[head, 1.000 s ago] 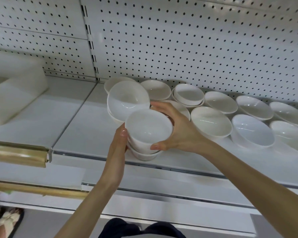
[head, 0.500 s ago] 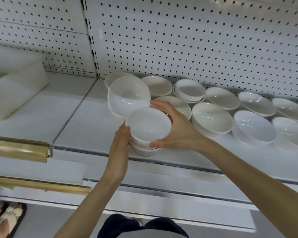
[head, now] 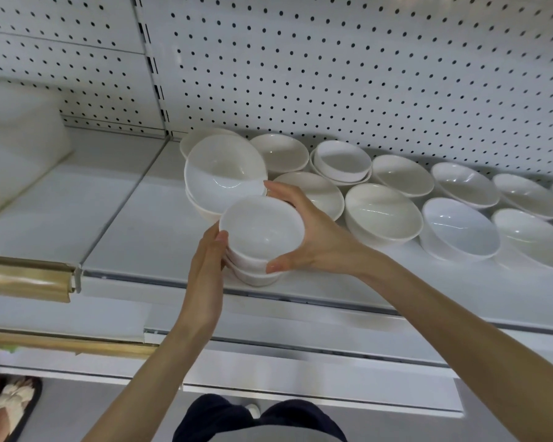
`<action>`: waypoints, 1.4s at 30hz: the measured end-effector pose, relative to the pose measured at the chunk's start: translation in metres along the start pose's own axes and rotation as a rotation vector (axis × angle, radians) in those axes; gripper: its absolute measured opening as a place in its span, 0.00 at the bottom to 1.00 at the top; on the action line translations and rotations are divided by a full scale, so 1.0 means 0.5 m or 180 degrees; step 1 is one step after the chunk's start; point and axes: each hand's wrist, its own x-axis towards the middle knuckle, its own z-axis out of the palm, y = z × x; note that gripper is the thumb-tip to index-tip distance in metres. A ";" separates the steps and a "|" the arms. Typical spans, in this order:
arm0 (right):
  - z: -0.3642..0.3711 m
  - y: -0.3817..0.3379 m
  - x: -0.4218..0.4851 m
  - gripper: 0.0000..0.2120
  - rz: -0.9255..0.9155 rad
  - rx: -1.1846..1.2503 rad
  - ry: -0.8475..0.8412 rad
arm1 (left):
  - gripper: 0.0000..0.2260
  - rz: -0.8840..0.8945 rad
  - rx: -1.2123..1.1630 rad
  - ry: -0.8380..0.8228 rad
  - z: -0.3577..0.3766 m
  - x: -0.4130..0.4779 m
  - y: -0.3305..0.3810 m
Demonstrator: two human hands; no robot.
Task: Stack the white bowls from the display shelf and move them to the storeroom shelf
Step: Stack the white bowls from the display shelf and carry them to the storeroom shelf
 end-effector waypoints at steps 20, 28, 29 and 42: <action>-0.297 0.171 0.104 0.45 0.1062 -0.0812 0.0832 | 0.30 -0.0095 -0.0284 0.0300 0.049 -0.012 0.006; -0.292 0.180 0.133 0.50 0.0983 -0.0620 0.0712 | 0.37 -0.0087 -0.0266 0.0407 0.059 -0.009 0.006; -0.290 0.181 0.136 0.50 0.0948 -0.0622 0.0716 | 0.37 -0.0084 -0.0256 0.0426 0.061 -0.009 0.007; -0.273 0.198 0.145 0.52 0.0944 -0.0373 0.1208 | 0.38 -0.0048 -0.0284 0.0402 0.055 -0.008 0.002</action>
